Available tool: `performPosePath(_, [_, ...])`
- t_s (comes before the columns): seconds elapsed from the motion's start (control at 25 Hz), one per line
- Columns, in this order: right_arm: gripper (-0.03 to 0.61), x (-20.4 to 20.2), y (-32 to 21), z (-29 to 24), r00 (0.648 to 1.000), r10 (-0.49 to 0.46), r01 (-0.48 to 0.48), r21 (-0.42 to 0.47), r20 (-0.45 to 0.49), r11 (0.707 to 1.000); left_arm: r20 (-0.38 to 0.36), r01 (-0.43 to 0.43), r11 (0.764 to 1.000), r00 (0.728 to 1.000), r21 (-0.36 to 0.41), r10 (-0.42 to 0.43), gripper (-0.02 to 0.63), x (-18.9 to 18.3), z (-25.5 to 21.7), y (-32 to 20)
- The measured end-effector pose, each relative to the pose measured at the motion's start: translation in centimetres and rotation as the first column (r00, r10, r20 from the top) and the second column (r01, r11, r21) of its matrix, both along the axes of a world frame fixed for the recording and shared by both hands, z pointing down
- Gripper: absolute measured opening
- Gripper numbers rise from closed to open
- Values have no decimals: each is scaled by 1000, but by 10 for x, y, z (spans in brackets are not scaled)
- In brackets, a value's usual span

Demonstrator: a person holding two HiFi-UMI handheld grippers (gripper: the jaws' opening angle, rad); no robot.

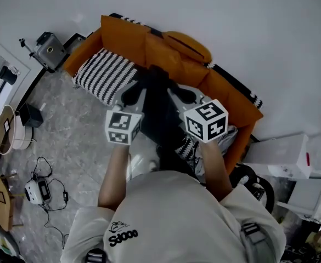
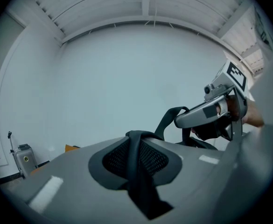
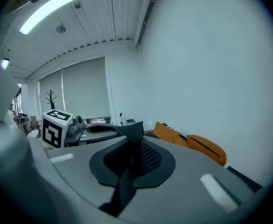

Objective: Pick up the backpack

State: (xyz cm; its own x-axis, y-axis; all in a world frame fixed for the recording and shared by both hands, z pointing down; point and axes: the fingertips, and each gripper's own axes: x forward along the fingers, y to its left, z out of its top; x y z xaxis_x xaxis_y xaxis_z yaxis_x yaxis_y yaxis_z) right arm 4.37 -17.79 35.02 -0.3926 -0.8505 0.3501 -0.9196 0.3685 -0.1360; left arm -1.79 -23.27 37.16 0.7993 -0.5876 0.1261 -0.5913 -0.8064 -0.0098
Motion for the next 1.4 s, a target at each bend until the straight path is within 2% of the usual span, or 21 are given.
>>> performPosePath(0.56, [5, -33, 48, -77, 998, -50, 56, 180, -40, 982, -44, -6, 988, 999, 157, 13, 69, -31, -84, 51])
performPosePath(0.8, [5, -40, 64, -97, 996, -85, 89, 229, -25, 969, -48, -1, 978, 999, 210, 12, 69, -40, -108, 68])
performPosePath(1.4, [5, -59, 76, -99, 990, -135, 141, 234, -42, 962, -47, 25, 978, 999, 207, -16, 67, -58, -112, 83])
